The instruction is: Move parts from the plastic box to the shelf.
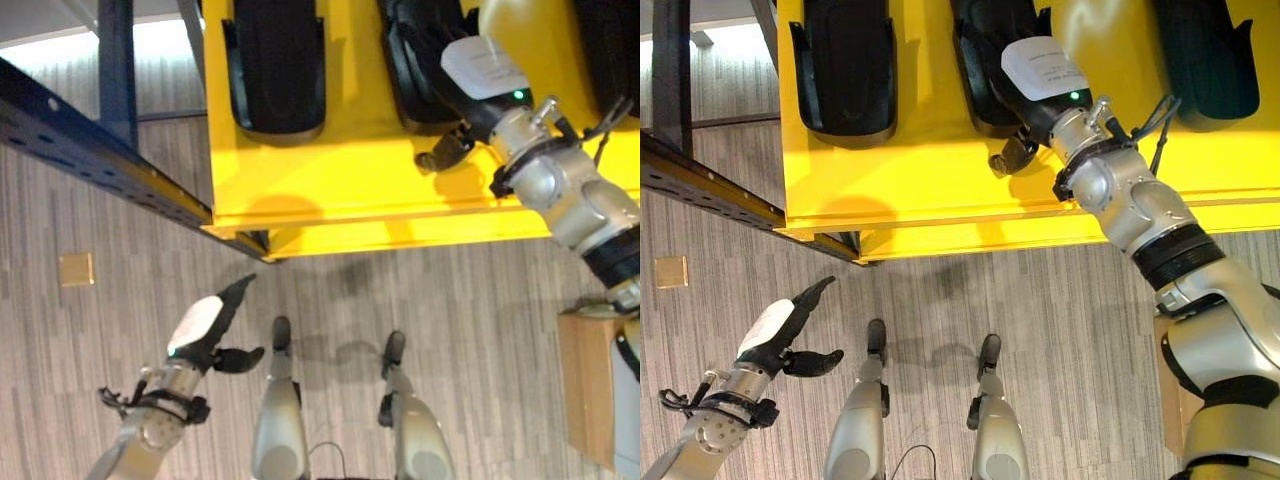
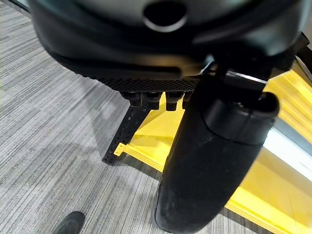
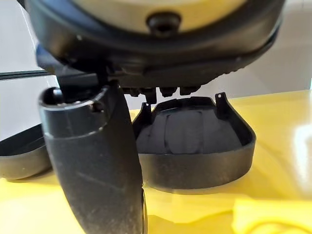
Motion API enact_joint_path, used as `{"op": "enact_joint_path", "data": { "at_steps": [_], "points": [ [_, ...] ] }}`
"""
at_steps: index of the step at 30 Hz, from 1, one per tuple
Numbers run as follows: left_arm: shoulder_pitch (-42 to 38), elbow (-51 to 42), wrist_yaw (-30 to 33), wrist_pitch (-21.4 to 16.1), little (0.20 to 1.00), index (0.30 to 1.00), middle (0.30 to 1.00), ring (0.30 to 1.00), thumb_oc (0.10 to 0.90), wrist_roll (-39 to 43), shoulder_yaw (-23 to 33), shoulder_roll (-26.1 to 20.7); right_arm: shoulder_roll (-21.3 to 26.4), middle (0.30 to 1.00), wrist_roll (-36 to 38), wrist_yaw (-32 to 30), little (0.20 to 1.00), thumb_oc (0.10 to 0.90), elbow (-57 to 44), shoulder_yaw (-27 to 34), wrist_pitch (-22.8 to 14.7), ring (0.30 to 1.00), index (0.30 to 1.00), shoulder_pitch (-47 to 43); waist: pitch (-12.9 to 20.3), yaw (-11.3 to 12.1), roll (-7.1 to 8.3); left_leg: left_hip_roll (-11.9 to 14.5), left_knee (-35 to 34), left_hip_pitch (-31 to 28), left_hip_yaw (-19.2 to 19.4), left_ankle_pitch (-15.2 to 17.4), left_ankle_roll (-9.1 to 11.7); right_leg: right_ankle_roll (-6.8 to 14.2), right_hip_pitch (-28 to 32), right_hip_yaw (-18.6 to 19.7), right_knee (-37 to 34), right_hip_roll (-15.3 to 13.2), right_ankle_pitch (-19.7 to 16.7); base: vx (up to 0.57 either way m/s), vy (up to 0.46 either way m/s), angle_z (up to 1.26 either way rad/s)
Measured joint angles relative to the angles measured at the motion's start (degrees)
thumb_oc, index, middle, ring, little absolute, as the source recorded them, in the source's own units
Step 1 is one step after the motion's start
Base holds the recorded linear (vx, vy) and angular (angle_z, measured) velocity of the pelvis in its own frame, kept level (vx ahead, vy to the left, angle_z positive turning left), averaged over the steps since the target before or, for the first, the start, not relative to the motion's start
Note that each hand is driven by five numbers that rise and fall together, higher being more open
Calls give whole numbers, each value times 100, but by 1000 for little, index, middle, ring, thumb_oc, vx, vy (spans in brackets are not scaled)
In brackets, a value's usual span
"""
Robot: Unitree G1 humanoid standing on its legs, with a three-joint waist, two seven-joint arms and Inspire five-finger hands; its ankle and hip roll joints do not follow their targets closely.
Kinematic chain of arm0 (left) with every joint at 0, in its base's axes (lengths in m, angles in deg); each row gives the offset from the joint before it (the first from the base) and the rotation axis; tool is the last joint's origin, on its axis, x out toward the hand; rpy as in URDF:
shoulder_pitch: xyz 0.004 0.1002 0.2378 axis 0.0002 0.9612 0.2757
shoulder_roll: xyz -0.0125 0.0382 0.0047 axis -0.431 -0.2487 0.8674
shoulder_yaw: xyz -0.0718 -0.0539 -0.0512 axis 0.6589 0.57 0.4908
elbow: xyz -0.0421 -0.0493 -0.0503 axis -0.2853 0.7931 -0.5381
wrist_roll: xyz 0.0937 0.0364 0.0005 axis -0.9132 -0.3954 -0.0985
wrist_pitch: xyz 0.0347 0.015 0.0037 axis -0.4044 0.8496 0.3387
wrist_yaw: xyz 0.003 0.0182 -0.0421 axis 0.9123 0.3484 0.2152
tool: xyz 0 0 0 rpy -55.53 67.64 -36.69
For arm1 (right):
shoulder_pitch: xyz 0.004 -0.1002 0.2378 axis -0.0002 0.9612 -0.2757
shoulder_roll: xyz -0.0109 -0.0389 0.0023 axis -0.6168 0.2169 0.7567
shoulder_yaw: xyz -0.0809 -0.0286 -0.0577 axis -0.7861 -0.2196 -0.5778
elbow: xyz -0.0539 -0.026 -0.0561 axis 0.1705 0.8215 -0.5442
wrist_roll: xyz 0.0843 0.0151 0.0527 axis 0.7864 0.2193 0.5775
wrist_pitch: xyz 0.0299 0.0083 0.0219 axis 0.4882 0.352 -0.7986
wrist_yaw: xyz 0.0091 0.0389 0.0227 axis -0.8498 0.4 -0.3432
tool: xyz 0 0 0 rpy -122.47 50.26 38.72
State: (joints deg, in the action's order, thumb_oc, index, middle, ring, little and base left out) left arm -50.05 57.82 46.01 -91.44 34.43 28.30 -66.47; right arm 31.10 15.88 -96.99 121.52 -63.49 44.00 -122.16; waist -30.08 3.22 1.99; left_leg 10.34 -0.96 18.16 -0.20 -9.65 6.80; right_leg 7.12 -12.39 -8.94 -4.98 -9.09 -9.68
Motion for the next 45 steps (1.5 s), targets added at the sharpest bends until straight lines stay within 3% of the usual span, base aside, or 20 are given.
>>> {"op": "enact_joint_path", "data": {
  "at_steps": [19, 35, 45],
  "points": [
    [27, -2, 2, 4, 1000, 1000, 1000, 1000, 900, 3, 7, 12, -58, 1000, -194, -131, 1000, 900, 372, 162, -14, 1000, 1000, -192, 12, 2, -28, -49, -36, 292, -26, -111, -36, 32, -421, 24, 250, -62, -38, 0, 0, 0],
    [263, -4, -169, 38, 1000, 1000, 1000, 1000, 900, 43, 31, 21, -146, 1000, 304, 809, 1000, 900, 1313, -404, -151, 1000, 1000, -412, 199, 2, -109, -43, -50, 542, -173, -109, -35, 21, -735, 41, 527, -48, -35, -5, 4, 2],
    [262, -30, -404, 127, 1000, 1000, 1000, 1000, 900, 227, 38, 22, -358, 1000, 488, 873, 1000, 900, 2359, -205, -111, 1000, 1000, -526, 308, 161, -151, -34, -249, 663, -172, -60, 28, 8, -820, 92, 497, -14, -44, -8, 10, 10]
  ]
}}
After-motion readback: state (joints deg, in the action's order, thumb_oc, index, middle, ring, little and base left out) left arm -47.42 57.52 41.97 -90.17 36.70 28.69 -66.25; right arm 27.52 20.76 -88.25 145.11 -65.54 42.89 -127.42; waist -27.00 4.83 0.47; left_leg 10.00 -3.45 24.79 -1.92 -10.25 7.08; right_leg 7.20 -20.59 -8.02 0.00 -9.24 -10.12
